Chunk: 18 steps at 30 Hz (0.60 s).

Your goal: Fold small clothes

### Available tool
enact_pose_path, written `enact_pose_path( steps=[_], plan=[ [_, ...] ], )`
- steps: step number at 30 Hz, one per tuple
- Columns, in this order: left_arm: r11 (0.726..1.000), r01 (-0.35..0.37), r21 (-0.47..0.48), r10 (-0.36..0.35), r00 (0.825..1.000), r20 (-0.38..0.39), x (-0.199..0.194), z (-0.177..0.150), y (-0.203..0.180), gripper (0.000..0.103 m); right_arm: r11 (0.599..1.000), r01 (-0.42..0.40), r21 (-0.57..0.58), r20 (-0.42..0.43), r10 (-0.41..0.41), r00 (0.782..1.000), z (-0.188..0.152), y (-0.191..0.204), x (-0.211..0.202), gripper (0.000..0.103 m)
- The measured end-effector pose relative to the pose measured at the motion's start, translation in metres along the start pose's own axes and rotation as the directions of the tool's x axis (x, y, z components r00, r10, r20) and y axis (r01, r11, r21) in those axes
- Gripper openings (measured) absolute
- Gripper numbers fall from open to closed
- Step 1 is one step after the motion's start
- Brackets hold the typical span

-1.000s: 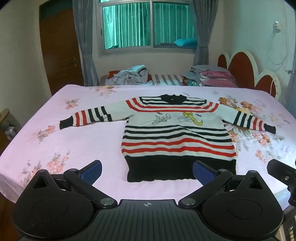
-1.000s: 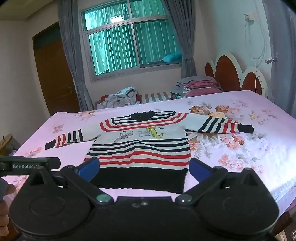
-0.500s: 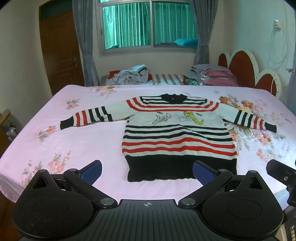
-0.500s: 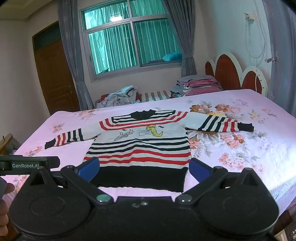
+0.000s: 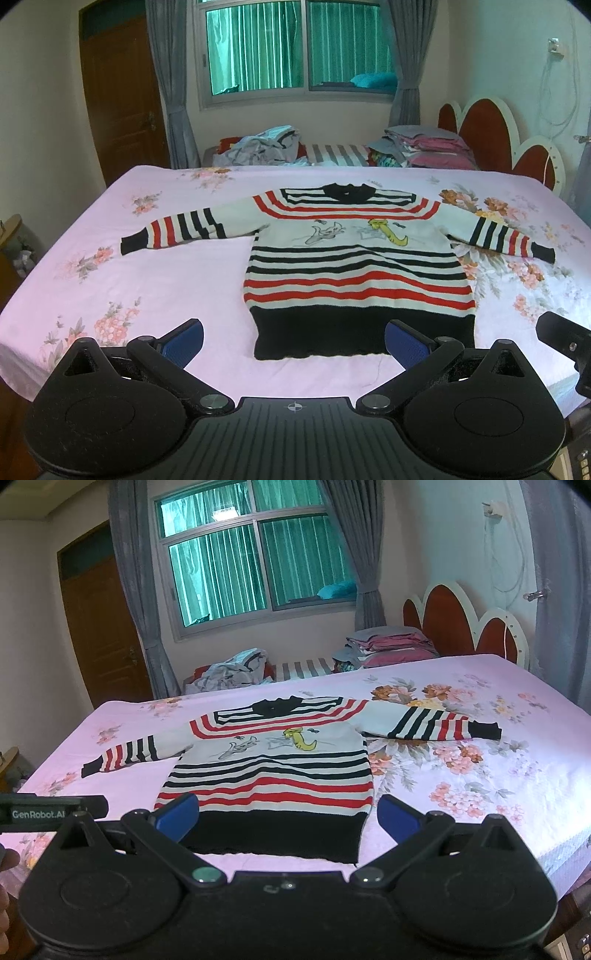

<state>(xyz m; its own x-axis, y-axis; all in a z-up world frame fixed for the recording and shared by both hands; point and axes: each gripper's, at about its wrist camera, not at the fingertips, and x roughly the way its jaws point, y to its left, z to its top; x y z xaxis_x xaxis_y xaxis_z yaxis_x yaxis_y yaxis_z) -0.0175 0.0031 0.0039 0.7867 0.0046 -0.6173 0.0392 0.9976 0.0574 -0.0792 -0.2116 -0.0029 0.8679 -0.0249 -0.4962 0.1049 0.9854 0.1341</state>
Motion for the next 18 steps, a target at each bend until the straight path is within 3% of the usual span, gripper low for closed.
enact_pose_path(
  steps=[18],
  plan=[
    [1.0, -0.004, 0.004, 0.004, 1.0, -0.027, 0.0054, -0.0016, -0.0027, 0.103, 1.0, -0.002, -0.006, -0.01, 0.002, 1.0, 0.002, -0.0011, 0.0064, 0.103]
  ],
)
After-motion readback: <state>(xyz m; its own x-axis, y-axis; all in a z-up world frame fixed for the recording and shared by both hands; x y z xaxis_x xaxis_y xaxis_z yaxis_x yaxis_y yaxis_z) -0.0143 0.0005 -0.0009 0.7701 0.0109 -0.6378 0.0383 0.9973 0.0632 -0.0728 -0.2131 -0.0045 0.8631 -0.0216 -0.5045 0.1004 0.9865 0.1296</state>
